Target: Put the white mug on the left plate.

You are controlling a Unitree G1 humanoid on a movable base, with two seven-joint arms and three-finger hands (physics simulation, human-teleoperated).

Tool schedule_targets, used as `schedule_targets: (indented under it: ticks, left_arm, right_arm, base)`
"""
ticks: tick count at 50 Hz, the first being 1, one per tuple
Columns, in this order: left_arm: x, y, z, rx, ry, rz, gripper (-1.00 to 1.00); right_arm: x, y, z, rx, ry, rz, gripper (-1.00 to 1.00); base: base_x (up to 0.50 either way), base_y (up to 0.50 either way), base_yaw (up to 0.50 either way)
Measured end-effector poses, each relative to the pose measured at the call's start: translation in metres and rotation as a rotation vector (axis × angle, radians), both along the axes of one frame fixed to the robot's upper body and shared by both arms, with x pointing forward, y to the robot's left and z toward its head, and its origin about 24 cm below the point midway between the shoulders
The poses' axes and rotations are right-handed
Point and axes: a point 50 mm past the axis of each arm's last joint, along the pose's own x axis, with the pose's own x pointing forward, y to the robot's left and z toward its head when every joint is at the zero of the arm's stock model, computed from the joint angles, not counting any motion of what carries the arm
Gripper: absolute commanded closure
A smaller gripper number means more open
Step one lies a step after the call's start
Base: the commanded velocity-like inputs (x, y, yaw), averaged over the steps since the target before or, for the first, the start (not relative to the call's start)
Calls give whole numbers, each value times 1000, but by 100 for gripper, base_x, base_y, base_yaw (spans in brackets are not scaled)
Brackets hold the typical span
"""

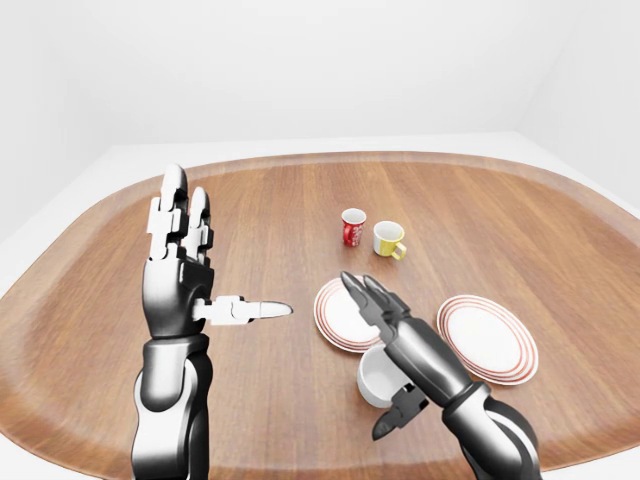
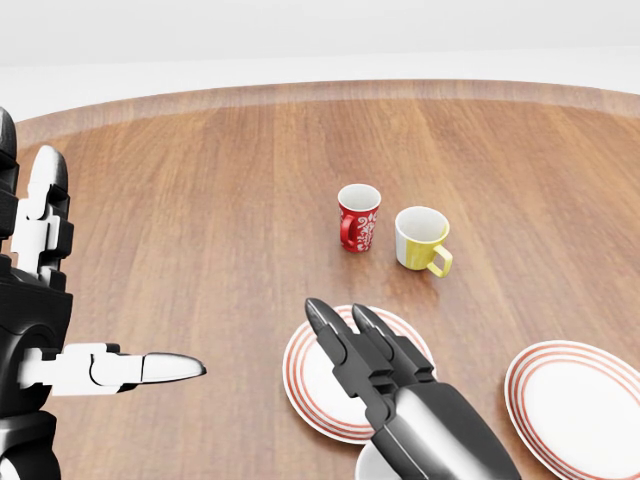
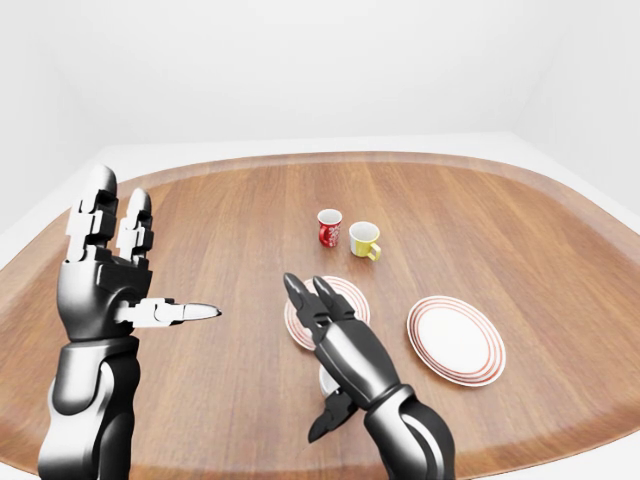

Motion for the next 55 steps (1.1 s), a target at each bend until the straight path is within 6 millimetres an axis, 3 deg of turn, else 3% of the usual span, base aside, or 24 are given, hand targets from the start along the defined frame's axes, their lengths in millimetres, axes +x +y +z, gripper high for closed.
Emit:
schedule_targets:
  ticks: [20,55]
  left_arm:
    - [0,0,0,0,0,0,-100]
    - [0,1,1,-3,-6,1,-100]
  right_arm:
    - [2,-5,-17,-56,58,-57,-100]
    - [26,-8,-47,-95,130,-130,-100]
  base:
    - [0,0,0]
    - [0,0,0]
